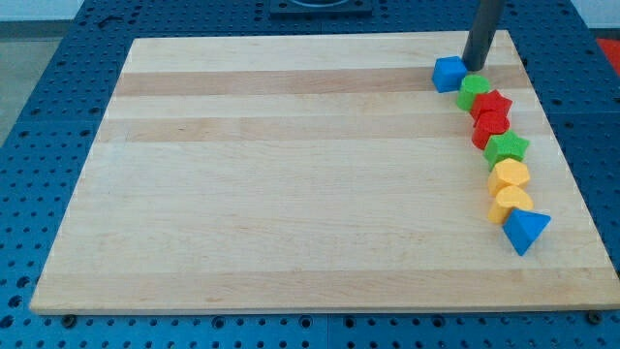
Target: Move the blue cube a bit right and then down
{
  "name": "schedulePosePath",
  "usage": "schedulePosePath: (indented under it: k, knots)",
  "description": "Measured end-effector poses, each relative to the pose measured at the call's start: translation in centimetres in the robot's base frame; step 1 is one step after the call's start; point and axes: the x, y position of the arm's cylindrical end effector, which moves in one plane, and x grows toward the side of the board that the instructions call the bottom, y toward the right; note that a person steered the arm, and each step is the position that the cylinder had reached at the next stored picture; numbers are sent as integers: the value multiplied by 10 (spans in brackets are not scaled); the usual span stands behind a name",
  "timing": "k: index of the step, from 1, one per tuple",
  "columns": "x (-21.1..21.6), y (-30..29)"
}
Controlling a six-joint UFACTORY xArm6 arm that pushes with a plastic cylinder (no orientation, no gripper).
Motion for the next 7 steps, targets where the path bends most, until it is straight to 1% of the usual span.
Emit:
schedulePosePath:
  k: [1, 2, 3, 4, 5, 6, 7]
  knots:
    - [0, 0]
    - [-21, -11]
    - [-52, -53]
    - [-44, -94]
    - [1, -112]
    - [28, -112]
    - [29, -98]
